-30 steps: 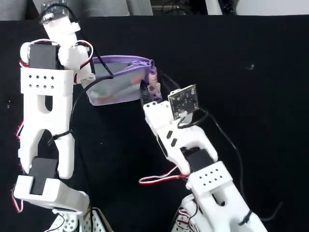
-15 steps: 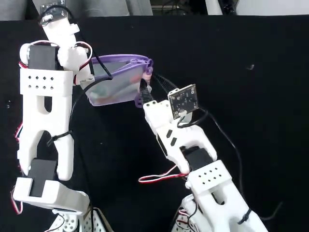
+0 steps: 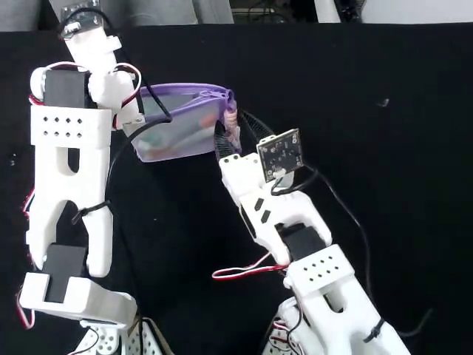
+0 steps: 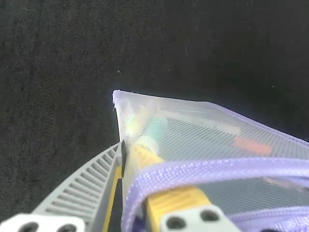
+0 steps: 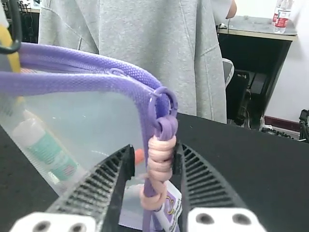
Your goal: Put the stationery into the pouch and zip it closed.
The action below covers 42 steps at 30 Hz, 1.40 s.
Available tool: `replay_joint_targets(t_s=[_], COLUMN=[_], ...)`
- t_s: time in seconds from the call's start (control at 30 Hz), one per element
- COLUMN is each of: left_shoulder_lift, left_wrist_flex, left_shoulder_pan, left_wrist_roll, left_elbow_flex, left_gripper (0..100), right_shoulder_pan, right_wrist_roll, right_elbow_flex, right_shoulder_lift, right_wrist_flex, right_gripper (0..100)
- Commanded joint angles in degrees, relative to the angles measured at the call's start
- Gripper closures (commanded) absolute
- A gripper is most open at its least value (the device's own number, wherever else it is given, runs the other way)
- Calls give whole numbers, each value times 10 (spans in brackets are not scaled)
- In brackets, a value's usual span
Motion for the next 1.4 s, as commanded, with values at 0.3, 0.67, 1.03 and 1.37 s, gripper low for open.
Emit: replay_joint_targets(t_s=[0.3,0.67,1.03,1.37], left_shoulder_lift=[-11,-11,-10,-6], left_wrist_flex=[-6,-7,-6,-8], left_shoulder_pan=[2,2,2,2], left_wrist_roll=[1,1,1,1], left_elbow_flex=[2,2,3,3], left_gripper=[970,970,970,970], right_shoulder_pan=[11,47,44,43], right_wrist_roll=[3,3,0,-1], right_elbow_flex=[-65,-78,-82,-71], right_shoulder_lift=[92,106,106,58], right_wrist_flex=[-16,-11,-15,-14], right_gripper=[877,898,867,846])
